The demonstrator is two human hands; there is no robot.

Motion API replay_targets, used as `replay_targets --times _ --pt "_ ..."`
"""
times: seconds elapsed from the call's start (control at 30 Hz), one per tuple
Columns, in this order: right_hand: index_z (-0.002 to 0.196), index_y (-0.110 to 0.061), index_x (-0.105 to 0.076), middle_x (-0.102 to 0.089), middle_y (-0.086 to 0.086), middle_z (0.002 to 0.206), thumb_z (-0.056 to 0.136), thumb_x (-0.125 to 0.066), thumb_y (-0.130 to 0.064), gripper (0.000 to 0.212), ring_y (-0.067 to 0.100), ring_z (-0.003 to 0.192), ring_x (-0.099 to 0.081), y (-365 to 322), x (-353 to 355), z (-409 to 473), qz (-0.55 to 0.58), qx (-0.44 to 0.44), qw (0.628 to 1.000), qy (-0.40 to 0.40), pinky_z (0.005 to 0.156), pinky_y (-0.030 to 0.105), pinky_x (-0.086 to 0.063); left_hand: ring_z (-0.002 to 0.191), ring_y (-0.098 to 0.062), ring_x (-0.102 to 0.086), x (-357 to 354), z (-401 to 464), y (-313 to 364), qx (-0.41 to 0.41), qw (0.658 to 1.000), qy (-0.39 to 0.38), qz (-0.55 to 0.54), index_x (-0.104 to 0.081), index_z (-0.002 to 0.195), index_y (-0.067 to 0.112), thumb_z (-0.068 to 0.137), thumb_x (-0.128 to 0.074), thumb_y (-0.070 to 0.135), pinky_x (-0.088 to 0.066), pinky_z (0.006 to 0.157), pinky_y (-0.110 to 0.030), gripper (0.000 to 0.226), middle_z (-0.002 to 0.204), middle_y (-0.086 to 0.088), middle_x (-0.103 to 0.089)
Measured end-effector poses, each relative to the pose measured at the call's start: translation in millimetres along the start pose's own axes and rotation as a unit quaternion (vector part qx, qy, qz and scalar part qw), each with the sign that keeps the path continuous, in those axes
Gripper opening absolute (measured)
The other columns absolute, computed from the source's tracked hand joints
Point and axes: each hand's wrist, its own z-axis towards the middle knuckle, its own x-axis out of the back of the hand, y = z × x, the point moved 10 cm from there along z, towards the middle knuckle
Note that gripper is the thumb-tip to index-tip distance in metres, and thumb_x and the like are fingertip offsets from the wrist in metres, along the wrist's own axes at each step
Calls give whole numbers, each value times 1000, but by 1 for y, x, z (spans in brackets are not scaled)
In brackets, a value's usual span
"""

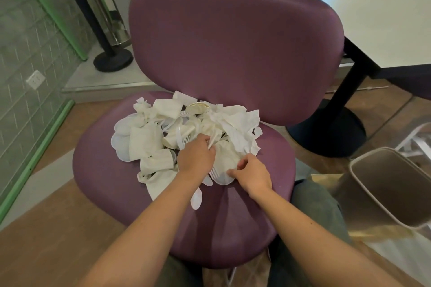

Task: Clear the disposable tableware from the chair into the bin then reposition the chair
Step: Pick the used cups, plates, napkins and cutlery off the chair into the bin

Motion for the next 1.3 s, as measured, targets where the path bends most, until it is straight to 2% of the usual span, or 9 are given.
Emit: replay_targets --times 0.27,0.37,0.47,0.6,0.77,0.9,1.03,1.2,1.3 --pt "102 -17 -55 -54 0 78 77 -77 -11 34 13 67 -54 -5 11 -1 179 12 983 -37 60 24 -43 110 -18 -43 51 -16 7 -27 988 143 -45 -65 103 24 86 -57 39 -41 88 -35 24 116 9 -57" --pt "108 -17 -57 -57 4 83 80 -73 -10 33 21 74 -59 -6 24 -4 215 24 976 -30 75 38 -55 99 -15 -52 69 -25 14 -32 978 163 -127 -62 98 28 85 -56 38 -46 81 -38 17 100 13 -62" --pt "109 -15 -62 -64 4 88 85 -67 -12 24 22 75 -60 -6 47 -7 233 41 972 7 79 43 -52 90 -13 -58 78 -31 29 -47 964 157 -209 -57 104 33 85 -55 38 -46 72 -33 19 97 13 -62" --pt "101 -14 -61 -66 3 94 89 -61 -15 12 21 81 -59 4 93 -15 261 44 961 85 82 41 -51 90 -8 -59 71 -37 69 -79 943 105 -307 -55 115 27 88 -55 29 -47 76 -30 27 101 16 -62" --pt "97 -16 -59 -63 -1 91 87 -63 -12 11 18 85 -59 39 158 -24 293 22 938 182 80 39 -53 80 2 -59 27 -41 133 -98 923 8 -371 -57 114 20 89 -60 20 -43 62 -9 26 94 14 -64" --pt "102 -20 -58 -62 -4 94 89 -63 -13 15 15 90 -59 86 201 -30 316 -11 918 240 82 34 -53 91 -3 -62 -17 -49 190 -149 917 -58 -366 -55 118 24 87 -68 18 -50 74 -20 34 103 9 -66" --pt "106 -16 -59 -63 0 99 93 -60 -16 13 16 92 -58 132 238 -37 321 -32 906 273 77 27 -44 93 -6 -59 -62 -65 249 -201 908 -121 -347 -51 131 30 84 -68 10 -53 77 -26 54 100 13 -59" --pt "99 -15 -60 -62 0 92 91 -62 -16 8 14 82 -58 200 276 -39 300 -76 897 317 65 20 -42 105 -14 -56 -133 -82 319 -254 902 -192 -291 -41 141 34 85 -68 5 -54 87 -35 69 121 2 -56" --pt "98 -16 -58 -59 -3 89 91 -62 -14 8 6 76 -53 236 293 -37 279 -111 893 335 59 16 -38 104 -11 -54 -173 -86 347 -257 908 -213 -255 -39 141 37 84 -69 6 -54 90 -34 72 123 4 -53"
